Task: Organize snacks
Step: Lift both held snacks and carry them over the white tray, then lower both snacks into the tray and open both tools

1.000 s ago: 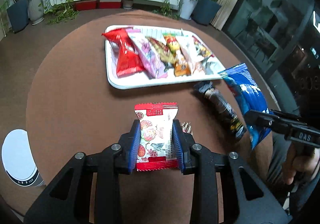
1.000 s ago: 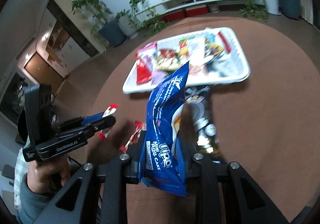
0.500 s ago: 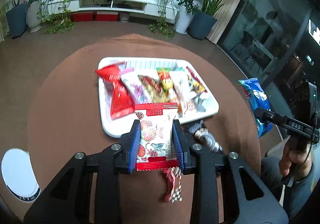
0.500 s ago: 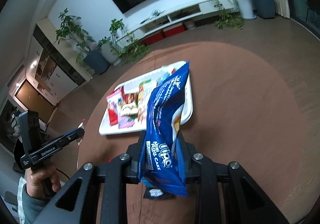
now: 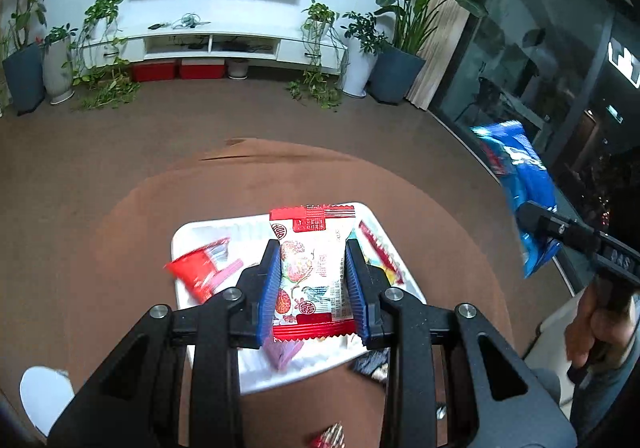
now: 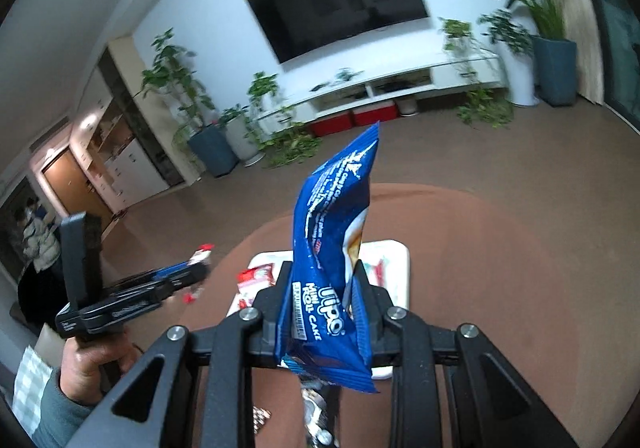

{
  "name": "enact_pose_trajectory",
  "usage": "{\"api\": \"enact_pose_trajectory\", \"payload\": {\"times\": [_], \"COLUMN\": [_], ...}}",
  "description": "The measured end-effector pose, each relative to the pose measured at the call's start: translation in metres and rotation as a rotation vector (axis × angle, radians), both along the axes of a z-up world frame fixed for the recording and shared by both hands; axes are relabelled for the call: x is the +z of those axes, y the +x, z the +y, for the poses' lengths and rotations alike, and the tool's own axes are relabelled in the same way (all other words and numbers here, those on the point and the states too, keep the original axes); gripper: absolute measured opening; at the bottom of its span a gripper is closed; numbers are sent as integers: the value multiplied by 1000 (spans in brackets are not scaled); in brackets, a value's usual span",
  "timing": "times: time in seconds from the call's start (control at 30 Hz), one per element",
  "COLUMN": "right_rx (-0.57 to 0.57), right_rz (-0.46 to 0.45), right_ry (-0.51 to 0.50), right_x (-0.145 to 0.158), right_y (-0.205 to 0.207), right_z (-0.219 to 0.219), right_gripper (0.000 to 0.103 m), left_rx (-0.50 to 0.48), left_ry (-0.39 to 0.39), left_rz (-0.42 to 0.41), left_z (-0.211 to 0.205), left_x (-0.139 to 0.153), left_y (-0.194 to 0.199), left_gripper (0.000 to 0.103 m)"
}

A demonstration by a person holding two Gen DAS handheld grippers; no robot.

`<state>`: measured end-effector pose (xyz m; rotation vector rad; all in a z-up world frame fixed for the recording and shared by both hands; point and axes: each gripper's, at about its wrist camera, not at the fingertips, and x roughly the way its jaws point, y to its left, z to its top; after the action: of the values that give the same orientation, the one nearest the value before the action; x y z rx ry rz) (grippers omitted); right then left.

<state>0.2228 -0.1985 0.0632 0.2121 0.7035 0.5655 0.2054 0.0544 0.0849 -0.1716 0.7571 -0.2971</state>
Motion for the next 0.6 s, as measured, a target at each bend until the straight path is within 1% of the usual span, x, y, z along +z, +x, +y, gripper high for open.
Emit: {"api": "enact_pose_trajectory", "payload": {"times": [0.1,0.17,0.3,0.43,0.6], "right_rx": [50,75,98,109,106], "right_rz": [20,50,94,134,177], "right_ry": [-9,-20,-47,-89,-123], "right_x": [-10,-23,-47,-73,-103], "right_y": [14,26,43,56,67], "right_z": [25,41,58,70,74], "right_gripper": [29,29,29,29,29], "left_rx": [-7,-6,13,28,26], "left_ry": [11,13,21,37,54], "left_rz": [14,36,67,100,120], "left_z": [-9,-12,-11,-10,-21], "left_x": [-4,-14,-36,-65,-90], "left_y": [12,21,33,48,56], "left_gripper": [29,29,29,29,29]}}
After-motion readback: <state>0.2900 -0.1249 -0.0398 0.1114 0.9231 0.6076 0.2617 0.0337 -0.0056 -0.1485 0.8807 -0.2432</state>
